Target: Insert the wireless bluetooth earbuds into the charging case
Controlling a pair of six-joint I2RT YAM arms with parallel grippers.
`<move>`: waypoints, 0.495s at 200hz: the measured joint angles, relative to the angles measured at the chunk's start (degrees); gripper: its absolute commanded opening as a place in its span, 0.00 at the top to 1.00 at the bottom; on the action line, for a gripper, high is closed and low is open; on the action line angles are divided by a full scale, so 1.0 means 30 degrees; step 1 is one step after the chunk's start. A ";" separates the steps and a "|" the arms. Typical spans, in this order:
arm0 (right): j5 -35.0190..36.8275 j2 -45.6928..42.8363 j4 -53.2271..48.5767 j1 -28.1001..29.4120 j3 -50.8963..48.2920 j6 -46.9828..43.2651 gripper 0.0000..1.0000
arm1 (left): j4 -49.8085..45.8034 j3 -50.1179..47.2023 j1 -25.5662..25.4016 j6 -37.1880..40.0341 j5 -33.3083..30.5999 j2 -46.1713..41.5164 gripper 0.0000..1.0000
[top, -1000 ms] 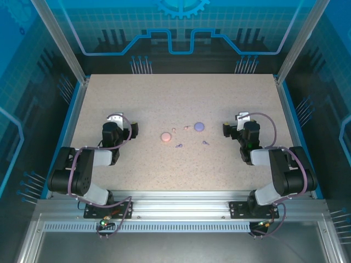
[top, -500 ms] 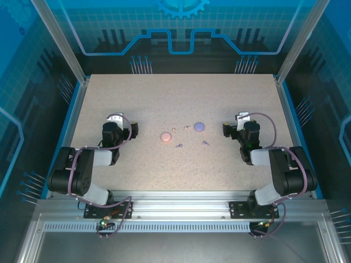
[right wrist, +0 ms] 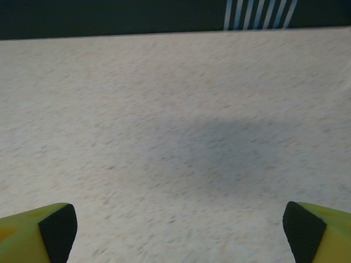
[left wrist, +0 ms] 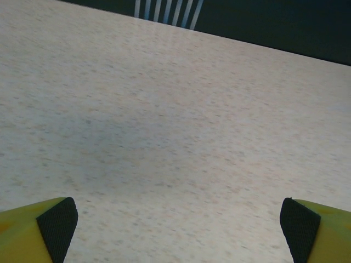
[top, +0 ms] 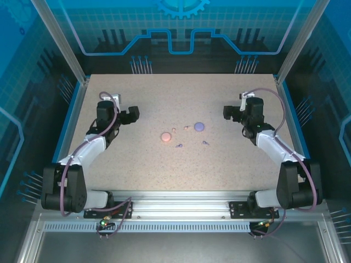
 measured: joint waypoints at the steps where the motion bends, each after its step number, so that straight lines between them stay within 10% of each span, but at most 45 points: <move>1: -0.0080 0.0000 -0.0102 0.0000 0.0036 0.0015 0.00 | -0.0073 0.0036 -0.0007 -0.0022 0.0066 0.0000 0.01; 99: -0.7555 0.1013 -0.5646 0.1435 0.0583 0.1974 0.21 | -0.5639 0.5843 -0.5144 -0.1479 0.4488 0.4087 0.17</move>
